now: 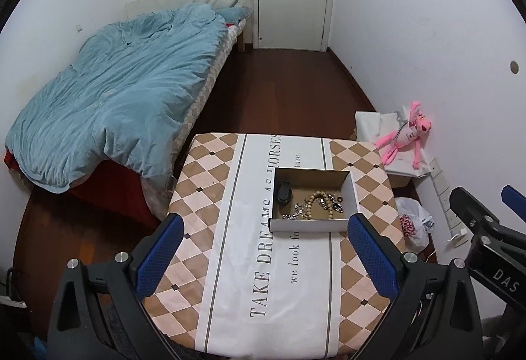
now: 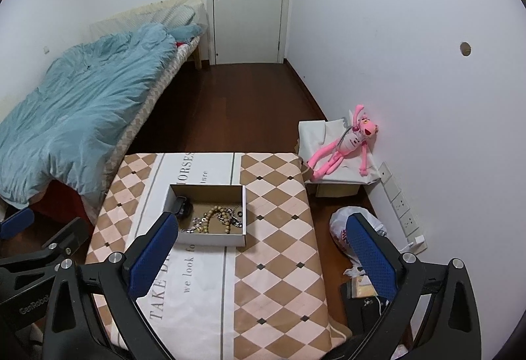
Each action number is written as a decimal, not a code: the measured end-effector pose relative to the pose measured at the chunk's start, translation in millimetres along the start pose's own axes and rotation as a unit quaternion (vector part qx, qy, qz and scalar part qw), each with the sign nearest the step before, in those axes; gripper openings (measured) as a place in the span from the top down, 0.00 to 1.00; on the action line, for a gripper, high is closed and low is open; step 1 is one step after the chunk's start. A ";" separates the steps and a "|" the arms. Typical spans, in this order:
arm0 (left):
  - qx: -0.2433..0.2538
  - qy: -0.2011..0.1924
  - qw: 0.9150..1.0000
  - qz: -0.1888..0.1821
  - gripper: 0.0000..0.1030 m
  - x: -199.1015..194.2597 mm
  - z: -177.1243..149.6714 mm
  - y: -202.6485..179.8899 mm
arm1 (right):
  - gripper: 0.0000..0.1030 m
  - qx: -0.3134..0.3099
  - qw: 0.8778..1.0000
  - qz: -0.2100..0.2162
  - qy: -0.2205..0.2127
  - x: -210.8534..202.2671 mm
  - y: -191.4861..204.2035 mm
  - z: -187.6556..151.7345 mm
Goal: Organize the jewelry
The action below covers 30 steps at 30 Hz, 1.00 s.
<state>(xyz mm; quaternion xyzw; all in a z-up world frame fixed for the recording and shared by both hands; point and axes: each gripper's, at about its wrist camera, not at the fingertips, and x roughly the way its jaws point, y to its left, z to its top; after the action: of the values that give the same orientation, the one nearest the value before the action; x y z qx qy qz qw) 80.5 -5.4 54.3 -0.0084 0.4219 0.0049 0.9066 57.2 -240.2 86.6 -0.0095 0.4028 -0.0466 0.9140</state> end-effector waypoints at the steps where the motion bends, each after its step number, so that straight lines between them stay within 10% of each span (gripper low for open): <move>1: 0.002 0.002 1.000 0.005 0.01 3.9 1.9 -0.6 | 0.00 -0.001 1.000 0.000 0.004 4.3 1.0 1.6; 30: 0.001 0.036 0.999 0.018 0.01 37.1 6.6 1.0 | 0.00 -0.006 0.999 0.000 0.051 52.7 7.6 3.6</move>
<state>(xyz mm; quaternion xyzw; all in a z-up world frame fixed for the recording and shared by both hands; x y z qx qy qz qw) 109.4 -4.2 30.2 0.0000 0.4545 0.0208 0.8905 95.8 -237.6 49.8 -0.0125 0.4496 -0.0442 0.8921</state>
